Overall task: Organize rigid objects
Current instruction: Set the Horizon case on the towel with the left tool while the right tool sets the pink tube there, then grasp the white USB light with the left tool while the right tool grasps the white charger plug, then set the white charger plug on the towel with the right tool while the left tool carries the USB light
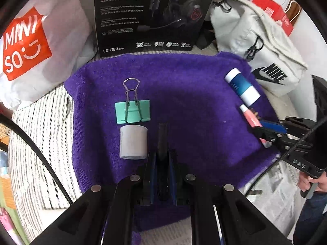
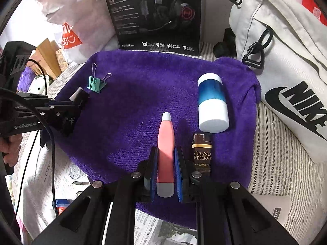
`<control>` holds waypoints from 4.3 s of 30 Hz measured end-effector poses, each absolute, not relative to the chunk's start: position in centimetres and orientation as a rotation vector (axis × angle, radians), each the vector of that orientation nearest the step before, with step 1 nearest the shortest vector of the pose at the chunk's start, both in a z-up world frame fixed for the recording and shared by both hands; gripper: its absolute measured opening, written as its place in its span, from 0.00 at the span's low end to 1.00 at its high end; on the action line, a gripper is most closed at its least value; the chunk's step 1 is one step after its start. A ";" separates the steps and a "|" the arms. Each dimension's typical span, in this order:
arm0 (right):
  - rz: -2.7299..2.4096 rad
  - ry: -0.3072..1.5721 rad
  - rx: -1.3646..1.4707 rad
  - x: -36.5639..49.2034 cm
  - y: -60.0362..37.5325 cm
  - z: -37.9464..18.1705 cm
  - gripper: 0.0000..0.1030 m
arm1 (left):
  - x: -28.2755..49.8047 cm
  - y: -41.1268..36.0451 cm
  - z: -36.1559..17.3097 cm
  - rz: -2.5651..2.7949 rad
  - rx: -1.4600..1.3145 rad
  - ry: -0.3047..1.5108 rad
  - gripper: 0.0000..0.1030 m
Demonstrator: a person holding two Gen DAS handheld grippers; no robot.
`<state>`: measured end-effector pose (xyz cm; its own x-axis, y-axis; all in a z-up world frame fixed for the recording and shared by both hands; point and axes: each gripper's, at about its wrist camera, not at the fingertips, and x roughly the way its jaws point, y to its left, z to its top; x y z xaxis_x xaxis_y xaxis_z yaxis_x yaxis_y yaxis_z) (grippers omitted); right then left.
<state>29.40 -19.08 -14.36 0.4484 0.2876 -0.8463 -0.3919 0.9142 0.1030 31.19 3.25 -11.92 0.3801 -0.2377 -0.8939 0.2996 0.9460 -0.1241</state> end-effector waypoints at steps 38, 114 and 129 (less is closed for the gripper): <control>0.430 1.046 -0.093 28.9 -20.3 -14.6 0.31 | 28.0 5.1 -11.5 -0.229 0.083 1.162 0.32; 0.493 0.882 -0.166 19.3 -13.8 -15.9 0.44 | 11.2 6.0 -14.2 -0.222 0.123 0.945 0.35; 0.543 0.887 -0.301 19.1 -11.2 -16.3 0.32 | 10.9 6.0 -14.2 -0.230 0.119 0.932 0.34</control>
